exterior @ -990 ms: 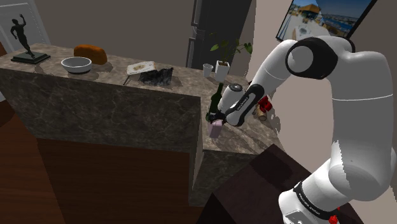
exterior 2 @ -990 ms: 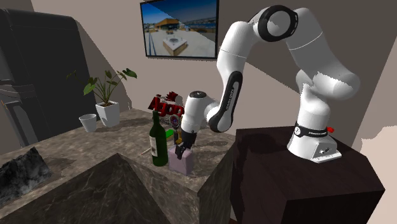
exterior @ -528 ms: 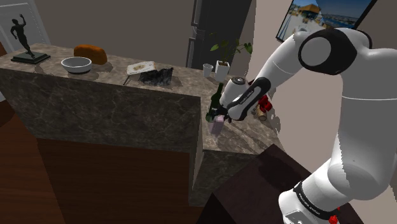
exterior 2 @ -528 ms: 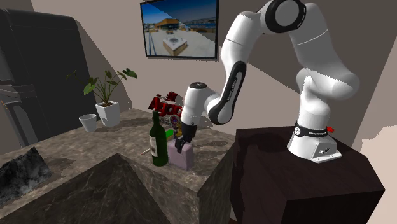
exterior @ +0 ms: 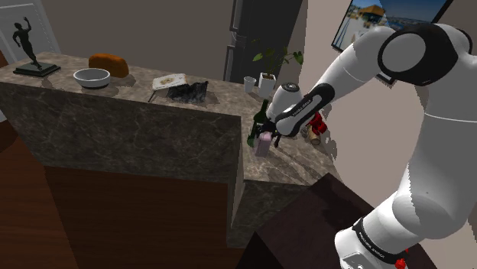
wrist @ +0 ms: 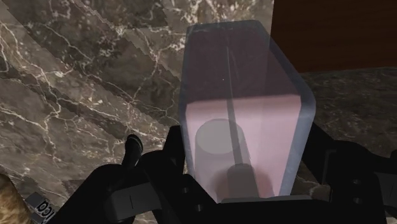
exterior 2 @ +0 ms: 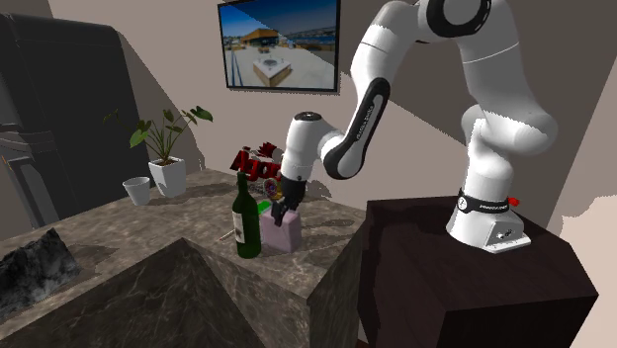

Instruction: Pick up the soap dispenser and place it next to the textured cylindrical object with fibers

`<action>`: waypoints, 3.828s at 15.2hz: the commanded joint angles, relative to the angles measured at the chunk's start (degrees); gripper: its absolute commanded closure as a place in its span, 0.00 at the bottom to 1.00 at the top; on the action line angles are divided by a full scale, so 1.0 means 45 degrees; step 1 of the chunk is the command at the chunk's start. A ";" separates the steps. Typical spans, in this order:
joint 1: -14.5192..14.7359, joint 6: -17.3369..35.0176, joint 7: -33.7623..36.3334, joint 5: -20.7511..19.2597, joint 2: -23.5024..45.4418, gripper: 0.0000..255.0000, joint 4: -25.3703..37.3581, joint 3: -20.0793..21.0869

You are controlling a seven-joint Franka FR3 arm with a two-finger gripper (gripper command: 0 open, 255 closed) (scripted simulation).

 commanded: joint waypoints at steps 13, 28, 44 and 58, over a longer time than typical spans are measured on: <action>-0.0539 -0.1987 -0.0990 0.0915 -0.2205 1.00 -0.0225 0.0766; -0.0708 -0.4314 -0.1961 0.1904 -0.4219 1.00 0.0122 0.1133; -0.1448 -0.5700 -0.4308 0.2873 -0.5798 1.00 0.0139 0.0432; -0.3448 -0.5461 -0.9915 0.4608 -0.5564 1.00 0.0378 -0.1933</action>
